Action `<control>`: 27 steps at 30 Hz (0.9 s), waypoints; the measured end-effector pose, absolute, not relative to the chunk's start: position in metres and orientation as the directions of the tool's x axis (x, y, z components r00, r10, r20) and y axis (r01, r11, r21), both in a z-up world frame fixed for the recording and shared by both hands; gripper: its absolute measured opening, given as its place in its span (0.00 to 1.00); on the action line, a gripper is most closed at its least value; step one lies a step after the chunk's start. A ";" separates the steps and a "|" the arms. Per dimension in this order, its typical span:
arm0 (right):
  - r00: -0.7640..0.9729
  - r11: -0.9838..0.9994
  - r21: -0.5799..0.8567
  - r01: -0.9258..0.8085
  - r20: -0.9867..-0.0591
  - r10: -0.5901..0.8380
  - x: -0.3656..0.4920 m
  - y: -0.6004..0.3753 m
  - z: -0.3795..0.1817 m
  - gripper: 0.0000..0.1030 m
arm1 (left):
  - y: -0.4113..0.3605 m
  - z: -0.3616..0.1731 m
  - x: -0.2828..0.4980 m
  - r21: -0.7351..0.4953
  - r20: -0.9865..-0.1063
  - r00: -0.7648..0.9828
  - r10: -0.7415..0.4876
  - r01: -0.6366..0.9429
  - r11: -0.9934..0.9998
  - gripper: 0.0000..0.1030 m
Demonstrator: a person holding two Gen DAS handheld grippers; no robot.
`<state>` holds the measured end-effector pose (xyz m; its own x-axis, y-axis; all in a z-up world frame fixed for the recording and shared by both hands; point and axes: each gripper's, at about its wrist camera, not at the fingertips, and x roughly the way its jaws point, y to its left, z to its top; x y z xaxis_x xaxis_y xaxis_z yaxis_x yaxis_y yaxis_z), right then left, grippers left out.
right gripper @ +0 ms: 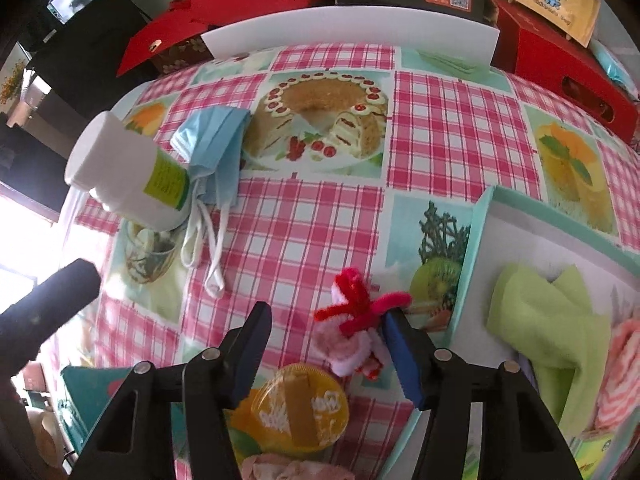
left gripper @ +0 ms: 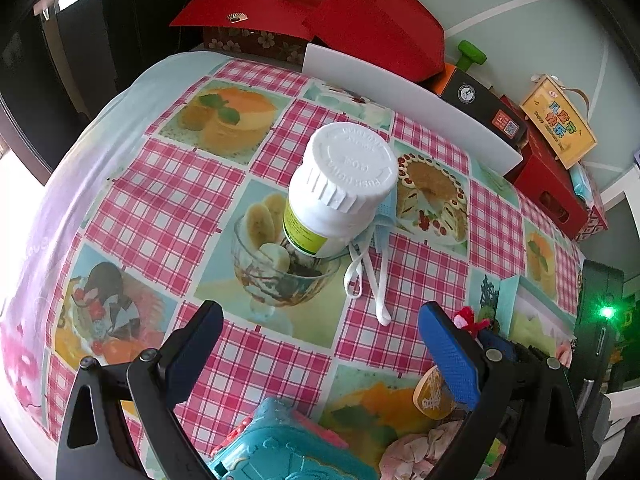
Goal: Organize soft objects
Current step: 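Close the right gripper around the red pipe-cleaner doll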
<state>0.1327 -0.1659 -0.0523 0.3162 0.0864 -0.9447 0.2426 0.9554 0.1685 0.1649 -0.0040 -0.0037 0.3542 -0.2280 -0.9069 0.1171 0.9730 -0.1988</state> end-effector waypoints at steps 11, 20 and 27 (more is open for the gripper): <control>0.327 0.970 0.100 0.222 -0.945 0.022 0.130 -0.166 -0.055 0.49 | -0.007 -0.005 0.167 -0.220 -0.904 0.354 -0.240 0.097 0.971 0.95; 0.352 0.980 0.049 0.194 -0.936 -0.023 0.125 -0.161 -0.054 0.49 | -0.011 -0.007 0.170 -0.226 -0.906 0.349 -0.240 0.080 0.971 0.95; 0.366 0.979 0.066 0.195 -0.930 -0.010 0.125 -0.167 -0.053 0.36 | -0.017 -0.006 0.174 -0.223 -0.900 0.369 -0.231 0.065 0.973 0.95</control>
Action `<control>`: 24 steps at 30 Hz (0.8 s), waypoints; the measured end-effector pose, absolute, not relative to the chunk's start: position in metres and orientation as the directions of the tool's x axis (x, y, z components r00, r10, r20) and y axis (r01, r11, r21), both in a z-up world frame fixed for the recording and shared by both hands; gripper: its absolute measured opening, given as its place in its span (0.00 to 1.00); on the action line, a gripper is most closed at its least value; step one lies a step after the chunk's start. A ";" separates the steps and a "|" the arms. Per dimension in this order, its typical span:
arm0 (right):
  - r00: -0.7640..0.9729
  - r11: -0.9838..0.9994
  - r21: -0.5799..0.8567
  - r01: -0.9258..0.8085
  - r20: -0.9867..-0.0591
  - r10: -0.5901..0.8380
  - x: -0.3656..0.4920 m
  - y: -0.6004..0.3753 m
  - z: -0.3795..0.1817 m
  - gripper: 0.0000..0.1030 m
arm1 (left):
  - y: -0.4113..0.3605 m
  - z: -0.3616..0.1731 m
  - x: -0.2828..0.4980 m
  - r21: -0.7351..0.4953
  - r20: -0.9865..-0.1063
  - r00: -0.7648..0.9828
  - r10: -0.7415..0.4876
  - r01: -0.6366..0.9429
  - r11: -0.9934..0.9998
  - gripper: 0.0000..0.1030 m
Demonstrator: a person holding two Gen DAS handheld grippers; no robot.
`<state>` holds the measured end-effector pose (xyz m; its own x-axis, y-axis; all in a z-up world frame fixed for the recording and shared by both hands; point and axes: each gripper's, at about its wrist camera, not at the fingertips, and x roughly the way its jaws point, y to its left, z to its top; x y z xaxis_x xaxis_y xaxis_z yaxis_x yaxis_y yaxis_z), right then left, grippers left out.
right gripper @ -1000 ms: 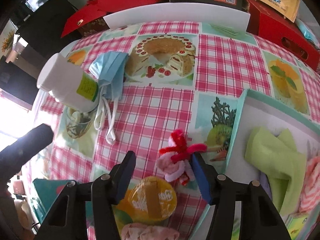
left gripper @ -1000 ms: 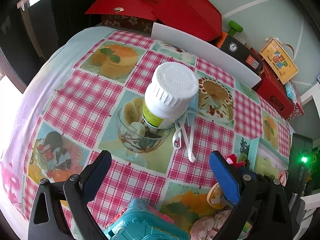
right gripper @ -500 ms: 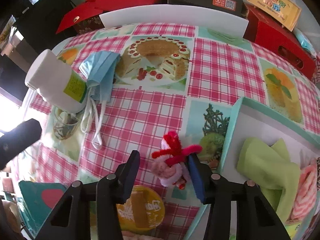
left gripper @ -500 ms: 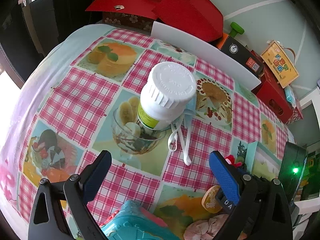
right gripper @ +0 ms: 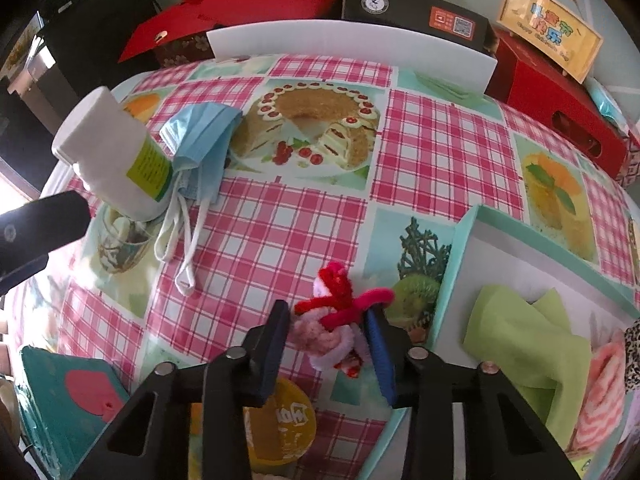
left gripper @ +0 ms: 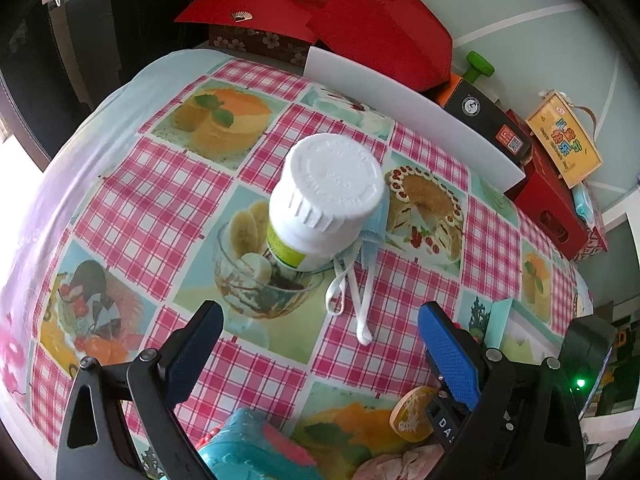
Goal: Organize soft objects
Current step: 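Grasp the blue face mask with the left gripper while right gripper holds the doll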
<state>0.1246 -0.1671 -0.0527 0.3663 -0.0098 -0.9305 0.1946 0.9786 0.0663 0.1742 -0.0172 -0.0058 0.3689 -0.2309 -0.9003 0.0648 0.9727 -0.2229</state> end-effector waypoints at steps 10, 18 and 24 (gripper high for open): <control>0.388 0.969 0.133 0.209 -0.921 0.043 0.122 -0.183 -0.047 0.34 | -0.043 -0.012 0.176 -0.174 -0.912 0.360 -0.199 0.101 0.979 0.95; 0.420 0.958 0.192 0.213 -0.903 0.088 0.119 -0.194 -0.038 0.33 | -0.056 -0.017 0.186 -0.208 -0.914 0.339 -0.221 0.075 0.975 0.95; 0.455 0.943 0.248 0.222 -0.882 0.125 0.117 -0.204 -0.027 0.33 | -0.070 -0.025 0.195 -0.144 -0.932 0.326 -0.157 0.065 0.987 0.85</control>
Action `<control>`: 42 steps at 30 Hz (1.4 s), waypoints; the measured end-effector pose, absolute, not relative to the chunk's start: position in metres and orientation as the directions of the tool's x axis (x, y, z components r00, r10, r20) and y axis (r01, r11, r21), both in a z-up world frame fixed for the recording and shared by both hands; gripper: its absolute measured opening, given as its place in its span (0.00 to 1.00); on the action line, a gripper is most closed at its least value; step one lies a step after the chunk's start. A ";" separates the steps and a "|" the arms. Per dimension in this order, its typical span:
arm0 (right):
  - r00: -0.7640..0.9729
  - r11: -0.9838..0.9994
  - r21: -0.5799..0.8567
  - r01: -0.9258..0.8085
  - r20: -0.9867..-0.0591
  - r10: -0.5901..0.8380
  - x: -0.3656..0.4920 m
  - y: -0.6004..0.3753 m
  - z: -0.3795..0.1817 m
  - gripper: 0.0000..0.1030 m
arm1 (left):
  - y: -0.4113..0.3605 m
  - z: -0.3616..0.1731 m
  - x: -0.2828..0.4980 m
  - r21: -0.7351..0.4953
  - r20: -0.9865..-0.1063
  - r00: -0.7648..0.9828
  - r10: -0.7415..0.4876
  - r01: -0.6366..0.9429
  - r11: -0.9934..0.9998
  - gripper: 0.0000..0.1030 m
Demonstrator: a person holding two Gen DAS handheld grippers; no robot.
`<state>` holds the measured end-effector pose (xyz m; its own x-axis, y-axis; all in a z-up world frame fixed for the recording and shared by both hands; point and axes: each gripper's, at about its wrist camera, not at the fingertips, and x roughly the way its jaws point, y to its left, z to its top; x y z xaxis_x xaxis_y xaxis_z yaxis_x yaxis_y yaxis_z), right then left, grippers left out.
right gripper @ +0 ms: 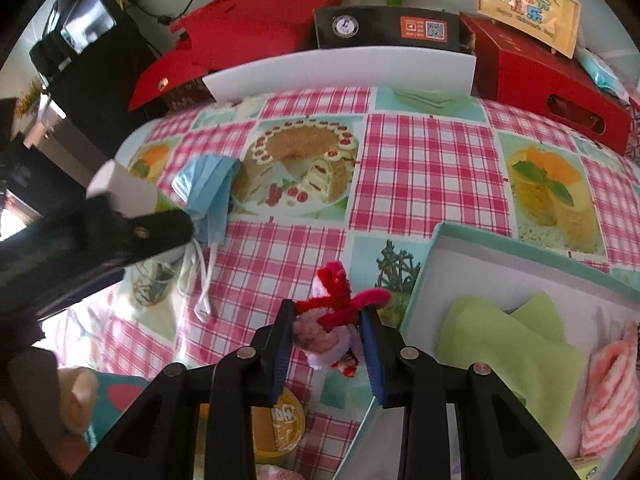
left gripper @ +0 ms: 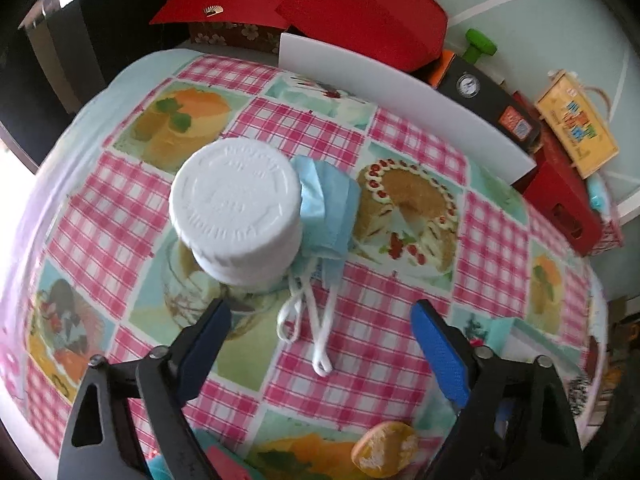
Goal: Organize soft objects
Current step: 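Grasp the blue face mask with the left gripper while right gripper holds the doll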
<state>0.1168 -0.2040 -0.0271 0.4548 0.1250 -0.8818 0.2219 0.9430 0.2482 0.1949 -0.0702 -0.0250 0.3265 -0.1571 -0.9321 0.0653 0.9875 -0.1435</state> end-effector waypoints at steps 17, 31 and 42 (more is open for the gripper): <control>0.486 0.926 0.305 0.223 -0.858 0.166 0.112 -0.215 -0.016 0.33 | -0.083 -0.074 0.211 -0.007 -0.977 0.212 -0.022 0.073 0.997 0.62; 0.505 0.918 0.320 0.233 -0.847 0.167 0.105 -0.221 -0.005 0.33 | -0.103 -0.065 0.199 -0.029 -0.983 0.176 -0.054 0.141 0.990 0.06; 0.526 0.909 0.329 0.255 -0.836 0.155 0.083 -0.227 0.008 0.33 | -0.114 -0.058 0.140 -0.099 -0.980 0.147 -0.133 0.219 0.971 0.06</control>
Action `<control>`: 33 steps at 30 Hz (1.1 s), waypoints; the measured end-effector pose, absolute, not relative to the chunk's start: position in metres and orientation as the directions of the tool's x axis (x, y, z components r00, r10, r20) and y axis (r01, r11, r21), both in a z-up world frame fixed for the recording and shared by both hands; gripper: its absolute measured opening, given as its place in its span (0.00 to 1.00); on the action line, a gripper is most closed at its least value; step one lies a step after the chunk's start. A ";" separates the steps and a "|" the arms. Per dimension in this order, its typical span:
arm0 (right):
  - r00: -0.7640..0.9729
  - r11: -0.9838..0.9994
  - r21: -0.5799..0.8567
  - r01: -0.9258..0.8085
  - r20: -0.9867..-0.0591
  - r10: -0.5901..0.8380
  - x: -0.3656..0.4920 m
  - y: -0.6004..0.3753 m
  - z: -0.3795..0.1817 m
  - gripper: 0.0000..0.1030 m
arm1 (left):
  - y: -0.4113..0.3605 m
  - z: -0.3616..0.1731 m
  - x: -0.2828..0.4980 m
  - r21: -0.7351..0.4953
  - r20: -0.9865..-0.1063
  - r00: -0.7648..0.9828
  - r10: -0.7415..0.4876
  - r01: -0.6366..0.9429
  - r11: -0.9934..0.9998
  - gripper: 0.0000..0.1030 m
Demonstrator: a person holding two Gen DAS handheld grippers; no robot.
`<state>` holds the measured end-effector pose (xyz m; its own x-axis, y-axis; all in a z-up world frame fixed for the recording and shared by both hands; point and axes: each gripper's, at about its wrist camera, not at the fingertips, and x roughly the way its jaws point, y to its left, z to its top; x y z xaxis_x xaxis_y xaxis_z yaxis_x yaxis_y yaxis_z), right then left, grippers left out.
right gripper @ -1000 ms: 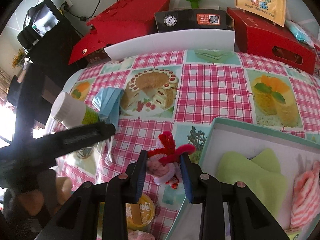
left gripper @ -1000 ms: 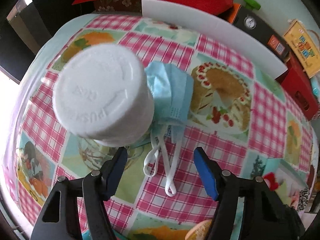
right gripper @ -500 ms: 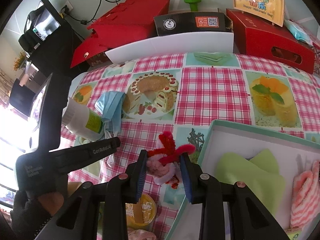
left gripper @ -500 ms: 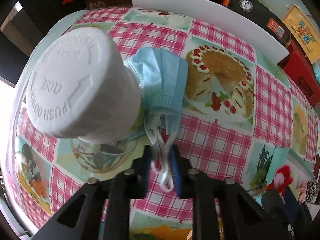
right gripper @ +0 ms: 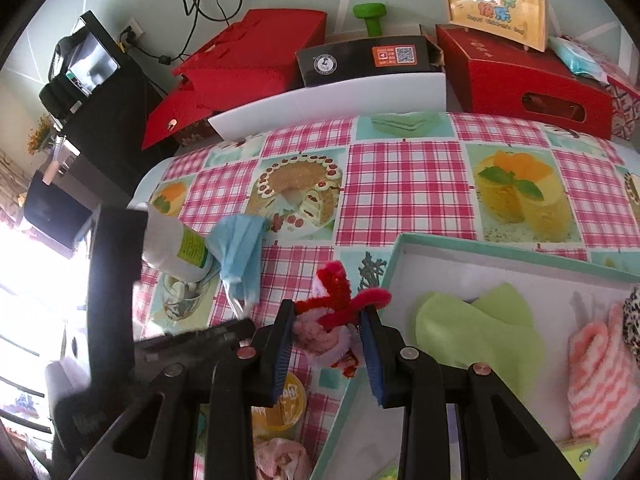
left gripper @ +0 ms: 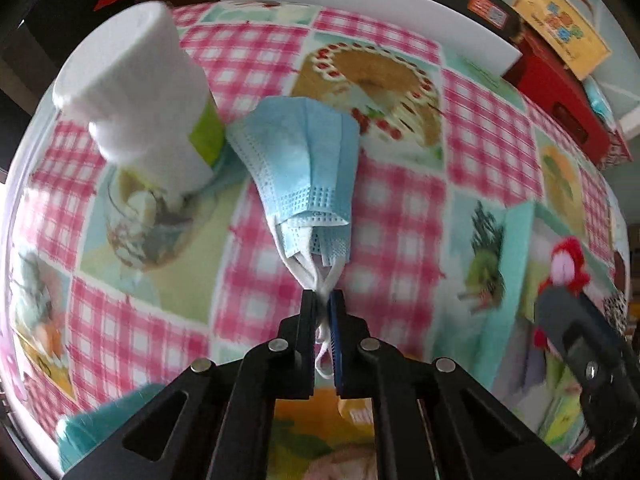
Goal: Organize soft objects
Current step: 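Grasp the blue face mask with the left gripper while right gripper holds the doll, then lift the face mask and doll and carry both over the white tray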
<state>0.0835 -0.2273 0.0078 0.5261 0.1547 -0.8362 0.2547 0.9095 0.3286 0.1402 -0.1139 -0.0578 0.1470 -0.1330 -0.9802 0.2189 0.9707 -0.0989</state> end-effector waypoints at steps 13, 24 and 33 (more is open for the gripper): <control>0.537 0.901 0.339 0.270 -0.830 0.151 0.078 -0.235 0.011 0.33 | -0.112 -0.022 0.159 -0.117 -0.964 0.211 -0.161 0.209 0.971 0.48; 0.536 0.895 0.348 0.280 -0.830 0.155 0.077 -0.240 0.009 0.33 | -0.103 -0.049 0.195 -0.050 -0.972 0.220 -0.086 0.165 0.985 0.46; 0.535 0.899 0.340 0.276 -0.831 0.150 0.076 -0.237 0.009 0.33 | -0.097 -0.038 0.174 -0.113 -0.963 0.224 -0.150 0.170 0.979 0.14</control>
<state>0.0765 -0.2367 0.0095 0.5351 0.1501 -0.8314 0.2756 0.8993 0.3397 0.1739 -0.0975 -0.0385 0.2242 -0.1504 -0.9629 0.1698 0.9789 -0.1134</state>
